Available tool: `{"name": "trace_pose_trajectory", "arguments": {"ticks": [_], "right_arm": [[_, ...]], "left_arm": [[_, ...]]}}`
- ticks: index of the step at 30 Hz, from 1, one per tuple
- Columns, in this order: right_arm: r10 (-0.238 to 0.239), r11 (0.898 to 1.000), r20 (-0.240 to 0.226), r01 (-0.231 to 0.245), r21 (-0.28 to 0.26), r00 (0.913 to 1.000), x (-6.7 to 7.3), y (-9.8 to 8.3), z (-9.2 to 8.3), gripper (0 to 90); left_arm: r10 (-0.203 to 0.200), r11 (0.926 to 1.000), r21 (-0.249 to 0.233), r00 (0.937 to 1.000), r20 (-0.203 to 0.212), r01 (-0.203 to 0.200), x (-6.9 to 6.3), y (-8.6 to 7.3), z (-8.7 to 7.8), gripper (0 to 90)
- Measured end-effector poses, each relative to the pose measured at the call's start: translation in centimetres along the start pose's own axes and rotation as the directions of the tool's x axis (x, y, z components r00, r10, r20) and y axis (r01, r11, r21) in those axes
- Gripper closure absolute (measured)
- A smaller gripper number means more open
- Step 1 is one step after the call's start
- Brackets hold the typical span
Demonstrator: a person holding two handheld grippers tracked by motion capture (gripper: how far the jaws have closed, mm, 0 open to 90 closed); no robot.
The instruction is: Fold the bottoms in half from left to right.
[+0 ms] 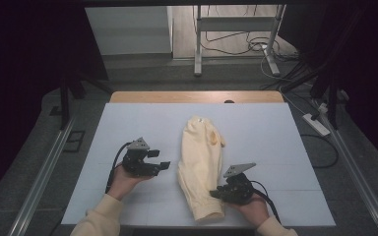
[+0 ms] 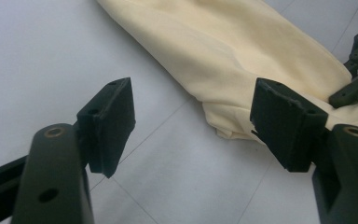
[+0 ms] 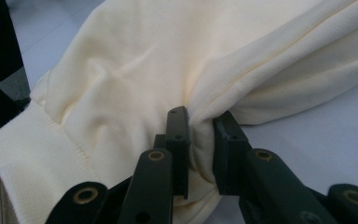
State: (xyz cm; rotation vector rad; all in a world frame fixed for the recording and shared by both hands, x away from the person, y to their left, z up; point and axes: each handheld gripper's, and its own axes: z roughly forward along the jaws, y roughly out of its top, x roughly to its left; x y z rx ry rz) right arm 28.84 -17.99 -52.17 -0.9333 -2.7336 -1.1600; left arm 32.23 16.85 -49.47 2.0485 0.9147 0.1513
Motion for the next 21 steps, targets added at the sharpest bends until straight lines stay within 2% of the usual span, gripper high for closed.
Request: {"name": "trace_pose_trajectory", "arguments": {"ticks": [7,8,10,12,15,21], "right_arm": [[-0.009,1.000,-0.013,0.009,0.005,0.9999,-0.1,0.0,-0.1,76.4],[-0.018,1.000,-0.007,0.018,0.008,0.9998,-0.1,0.1,-0.3,72.8],[-0.031,0.999,0.028,0.031,0.007,0.9991,-0.3,0.2,-0.8,56.5],[-0.012,0.999,0.057,0.014,-0.034,0.9983,-0.7,0.3,-1.7,46.2],[0.022,0.995,0.080,-0.014,-0.098,0.9966,-1.7,0.4,-2.8,40.3],[0.025,0.988,0.106,-0.008,-0.157,0.9941,-2.8,0.6,-3.4,37.0]], "left_arm": [[0.003,1.0000,0.002,1.0000,0.000,-0.003,0.0,0.0,0.1,30.0],[0.003,1.0000,0.002,1.0000,0.000,-0.003,0.0,0.0,0.1,30.0],[0.001,1.0000,0.001,1.0000,0.000,-0.001,0.0,0.0,0.1,30.0],[-0.002,1.0000,0.000,1.0000,0.000,0.002,0.0,0.0,0.1,30.0],[0.001,1.0000,0.001,1.0000,0.002,-0.001,0.0,0.0,0.2,30.0],[0.002,1.0000,-0.002,1.0000,0.006,-0.002,0.1,0.0,0.2,30.0]]}}
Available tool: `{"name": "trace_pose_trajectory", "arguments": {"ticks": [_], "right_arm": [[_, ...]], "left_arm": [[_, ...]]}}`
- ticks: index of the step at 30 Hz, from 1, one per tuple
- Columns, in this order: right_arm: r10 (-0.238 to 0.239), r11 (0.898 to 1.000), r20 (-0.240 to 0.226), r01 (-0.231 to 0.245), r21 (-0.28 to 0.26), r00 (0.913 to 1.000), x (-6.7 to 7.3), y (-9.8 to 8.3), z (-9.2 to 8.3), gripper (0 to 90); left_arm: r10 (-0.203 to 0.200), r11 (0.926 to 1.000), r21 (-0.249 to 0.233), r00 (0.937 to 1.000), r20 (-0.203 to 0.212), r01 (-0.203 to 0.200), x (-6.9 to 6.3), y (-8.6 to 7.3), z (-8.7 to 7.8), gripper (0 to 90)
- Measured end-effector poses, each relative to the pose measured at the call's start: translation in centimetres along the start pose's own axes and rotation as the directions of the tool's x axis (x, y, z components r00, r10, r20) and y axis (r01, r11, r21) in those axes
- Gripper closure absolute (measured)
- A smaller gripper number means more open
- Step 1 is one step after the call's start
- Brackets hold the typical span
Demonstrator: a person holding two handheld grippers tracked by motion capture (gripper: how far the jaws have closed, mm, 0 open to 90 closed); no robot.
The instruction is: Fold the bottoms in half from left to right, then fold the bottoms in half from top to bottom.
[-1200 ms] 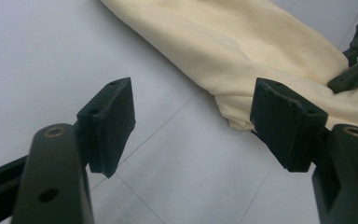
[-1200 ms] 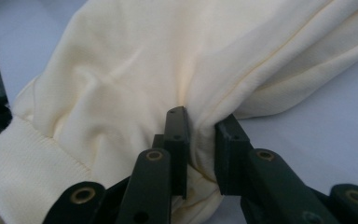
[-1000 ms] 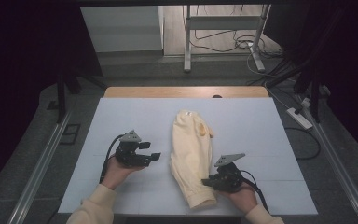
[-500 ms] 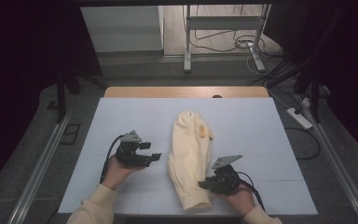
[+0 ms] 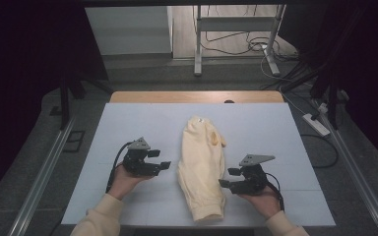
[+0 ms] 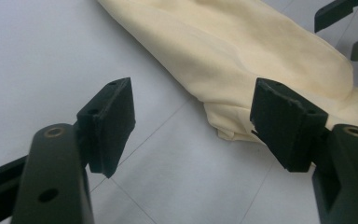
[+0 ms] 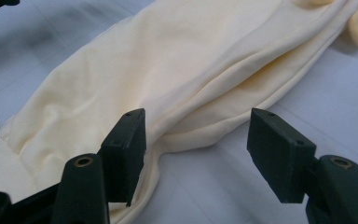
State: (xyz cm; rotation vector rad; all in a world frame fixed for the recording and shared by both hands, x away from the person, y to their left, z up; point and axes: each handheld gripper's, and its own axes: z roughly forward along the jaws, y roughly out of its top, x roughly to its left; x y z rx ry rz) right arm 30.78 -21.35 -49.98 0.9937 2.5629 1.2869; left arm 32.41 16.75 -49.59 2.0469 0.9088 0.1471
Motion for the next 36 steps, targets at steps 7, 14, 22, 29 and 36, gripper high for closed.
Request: {"name": "trace_pose_trajectory", "arguments": {"ticks": [7,14,22,29,36], "right_arm": [[-0.021,0.999,0.002,0.021,-0.025,0.9998,-0.3,0.1,0.1,36.7],[-0.021,1.000,0.028,0.021,-0.011,0.9994,-0.5,0.0,0.0,36.5],[-0.005,1.000,0.027,0.006,-0.013,0.9996,-0.8,0.0,0.0,36.4],[-0.004,1.000,0.032,0.005,-0.015,0.9995,-1.0,0.0,-0.2,36.4],[-0.005,1.000,0.036,0.006,-0.020,0.9994,-1.2,0.3,-0.2,36.3]], "left_arm": [[0.000,1.0000,0.001,0.9999,0.013,0.000,0.0,0.0,0.1,30.0],[-0.002,1.0000,-0.001,1.0000,0.005,0.002,0.0,-0.1,0.0,29.9],[0.007,1.0000,0.007,1.0000,0.006,-0.007,0.0,0.0,0.2,29.9],[0.012,0.9998,0.018,0.9999,-0.001,-0.012,-0.1,0.0,0.3,29.9],[0.006,0.9998,0.020,1.0000,0.000,-0.006,0.0,0.0,0.4,29.4]]}}
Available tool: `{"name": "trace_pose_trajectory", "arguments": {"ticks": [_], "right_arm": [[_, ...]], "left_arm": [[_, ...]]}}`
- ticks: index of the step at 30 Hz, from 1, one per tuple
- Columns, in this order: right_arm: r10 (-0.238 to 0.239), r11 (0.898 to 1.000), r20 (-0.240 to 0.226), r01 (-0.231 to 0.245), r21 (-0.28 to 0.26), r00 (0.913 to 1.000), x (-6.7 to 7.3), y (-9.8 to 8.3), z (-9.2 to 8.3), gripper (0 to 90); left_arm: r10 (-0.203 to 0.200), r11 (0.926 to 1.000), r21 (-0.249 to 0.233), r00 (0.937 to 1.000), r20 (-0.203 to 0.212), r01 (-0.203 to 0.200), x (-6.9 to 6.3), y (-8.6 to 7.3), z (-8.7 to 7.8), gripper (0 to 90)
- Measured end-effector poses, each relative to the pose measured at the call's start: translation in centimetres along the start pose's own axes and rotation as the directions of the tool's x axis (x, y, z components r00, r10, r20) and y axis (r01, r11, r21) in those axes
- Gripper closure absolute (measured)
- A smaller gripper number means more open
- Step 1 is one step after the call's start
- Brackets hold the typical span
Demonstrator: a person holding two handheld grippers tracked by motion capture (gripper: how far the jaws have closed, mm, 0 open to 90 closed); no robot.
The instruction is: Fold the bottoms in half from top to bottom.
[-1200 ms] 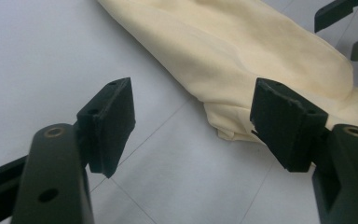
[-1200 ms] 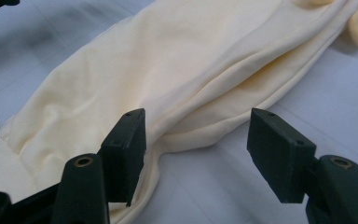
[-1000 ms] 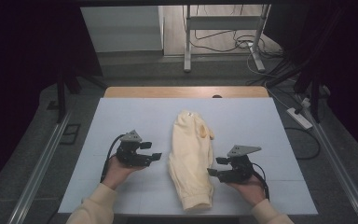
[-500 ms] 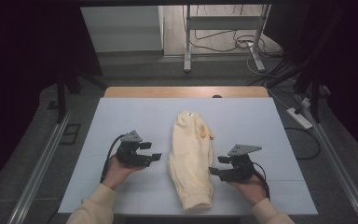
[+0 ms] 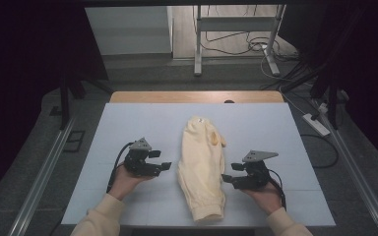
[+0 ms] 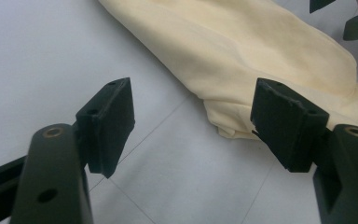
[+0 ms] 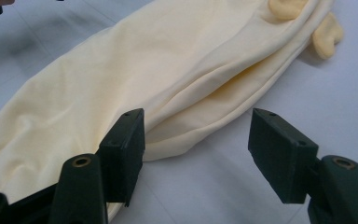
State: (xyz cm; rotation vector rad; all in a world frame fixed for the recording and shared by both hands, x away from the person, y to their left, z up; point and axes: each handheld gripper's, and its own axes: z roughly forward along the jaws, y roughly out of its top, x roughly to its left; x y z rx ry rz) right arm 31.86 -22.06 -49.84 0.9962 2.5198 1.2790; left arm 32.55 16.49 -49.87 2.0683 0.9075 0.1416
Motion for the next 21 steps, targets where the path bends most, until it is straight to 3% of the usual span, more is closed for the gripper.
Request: {"name": "trace_pose_trajectory", "arguments": {"ticks": [14,21], "right_arm": [[-0.009,1.000,0.023,0.009,-0.018,0.9997,-0.9,1.2,0.5,35.8],[-0.002,1.000,0.037,0.003,-0.030,0.9993,-1.6,1.7,0.4,35.1]], "left_arm": [[0.005,1.0000,0.004,1.0000,-0.004,-0.005,0.1,0.5,1.0,29.2],[-0.017,0.9998,0.006,0.9998,-0.006,0.017,0.4,1.2,1.4,27.5]]}}
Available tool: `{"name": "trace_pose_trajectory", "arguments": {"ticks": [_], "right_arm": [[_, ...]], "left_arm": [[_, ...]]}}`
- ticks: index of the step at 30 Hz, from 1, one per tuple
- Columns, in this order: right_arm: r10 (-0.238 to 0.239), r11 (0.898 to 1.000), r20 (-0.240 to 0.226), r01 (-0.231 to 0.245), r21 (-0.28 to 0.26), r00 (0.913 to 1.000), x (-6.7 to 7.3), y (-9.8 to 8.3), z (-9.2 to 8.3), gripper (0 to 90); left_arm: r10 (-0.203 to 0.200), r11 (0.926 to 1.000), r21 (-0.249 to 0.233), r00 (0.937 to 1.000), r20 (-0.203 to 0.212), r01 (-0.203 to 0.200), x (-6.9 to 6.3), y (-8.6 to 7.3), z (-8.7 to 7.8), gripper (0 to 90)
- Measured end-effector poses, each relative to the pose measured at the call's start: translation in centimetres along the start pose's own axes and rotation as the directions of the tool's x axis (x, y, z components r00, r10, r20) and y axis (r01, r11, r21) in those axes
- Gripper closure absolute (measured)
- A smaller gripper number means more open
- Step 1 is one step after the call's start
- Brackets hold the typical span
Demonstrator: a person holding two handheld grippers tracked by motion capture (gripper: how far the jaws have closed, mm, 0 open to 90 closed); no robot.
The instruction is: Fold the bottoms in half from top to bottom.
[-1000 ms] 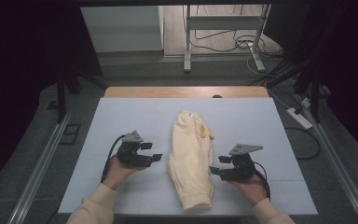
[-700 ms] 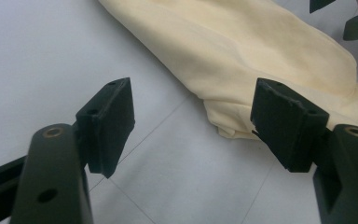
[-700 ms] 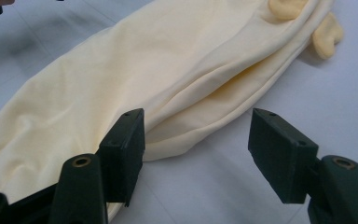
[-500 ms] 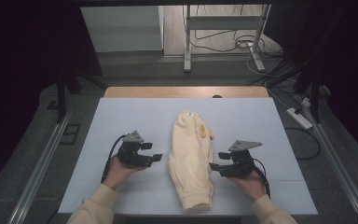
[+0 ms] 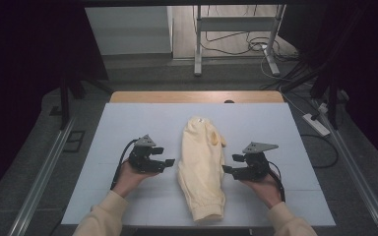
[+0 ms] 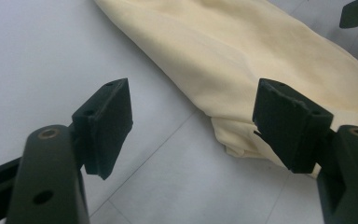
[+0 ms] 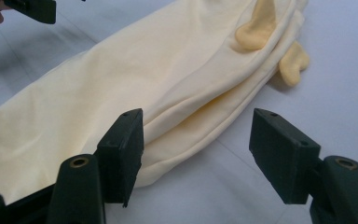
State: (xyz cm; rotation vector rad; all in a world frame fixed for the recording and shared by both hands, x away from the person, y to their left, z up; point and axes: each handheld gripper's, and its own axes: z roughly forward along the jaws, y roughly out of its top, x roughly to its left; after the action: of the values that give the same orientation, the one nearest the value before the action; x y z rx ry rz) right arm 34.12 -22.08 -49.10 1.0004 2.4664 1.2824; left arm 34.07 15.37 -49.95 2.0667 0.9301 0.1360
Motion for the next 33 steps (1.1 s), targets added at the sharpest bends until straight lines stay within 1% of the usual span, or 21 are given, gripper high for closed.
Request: {"name": "trace_pose_trajectory", "arguments": {"ticks": [1,3,5,7,9,14,18,19,23,25,27,33], "right_arm": [[-0.001,1.000,-0.002,0.001,-0.001,1.0000,-0.1,0.1,0.1,34.8],[-0.002,1.000,-0.006,0.002,-0.005,1.0000,-0.3,0.5,0.4,34.7],[-0.004,1.000,-0.011,0.004,-0.003,0.9999,-0.4,0.8,0.6,34.7],[-0.010,1.000,-0.012,0.010,-0.006,0.9999,-0.4,1.0,0.9,34.8],[-0.009,1.000,-0.016,0.009,0.005,0.9998,-0.5,1.1,1.1,34.8],[-0.017,1.000,-0.021,0.018,0.020,0.9996,-0.7,1.6,1.7,34.9],[-0.004,1.000,-0.028,0.005,0.017,0.9996,-1.1,1.9,2.2,34.8],[0.000,1.000,-0.028,0.000,0.015,0.9996,-1.2,1.9,2.4,34.8],[0.010,1.000,-0.018,-0.010,0.027,0.9998,-1.7,2.1,3.0,34.5],[0.016,1.000,-0.014,-0.016,0.024,0.9998,-1.9,2.3,3.2,34.4],[0.019,1.000,-0.008,-0.019,0.019,0.9998,-2.1,2.5,3.4,34.2],[0.029,0.999,0.005,-0.029,0.016,0.9996,-2.7,3.0,3.9,33.6]], "left_arm": [[-0.005,1.0000,0.004,1.0000,0.004,0.005,0.1,0.1,0.1,27.4],[-0.002,1.0000,0.006,1.0000,-0.002,0.002,0.2,0.5,0.2,26.9],[-0.007,1.0000,0.002,0.9999,-0.007,0.007,0.2,0.8,0.3,26.3],[-0.016,0.9999,-0.006,0.9999,-0.001,0.016,0.4,1.0,0.5,26.3],[-0.030,0.9995,-0.005,0.9995,0.008,0.030,0.7,1.2,0.7,26.3],[-0.038,0.9993,-0.003,0.9993,0.003,0.038,1.1,1.8,1.0,25.4],[-0.040,0.9992,-0.006,0.9992,0.003,0.040,1.4,2.4,1.7,25.4],[-0.038,0.9993,0.000,0.9993,0.003,0.038,1.5,2.6,1.9,25.4],[-0.045,0.9989,0.008,0.9990,0.005,0.045,2.0,3.2,2.8,25.4],[-0.044,0.9990,0.007,0.9990,0.004,0.044,2.1,3.4,3.2,25.5],[-0.047,0.9987,0.018,0.9989,0.003,0.047,2.4,3.5,3.5,25.7],[-0.050,0.9986,0.015,0.9987,-0.006,0.050,2.9,3.9,3.8,25.7]]}}
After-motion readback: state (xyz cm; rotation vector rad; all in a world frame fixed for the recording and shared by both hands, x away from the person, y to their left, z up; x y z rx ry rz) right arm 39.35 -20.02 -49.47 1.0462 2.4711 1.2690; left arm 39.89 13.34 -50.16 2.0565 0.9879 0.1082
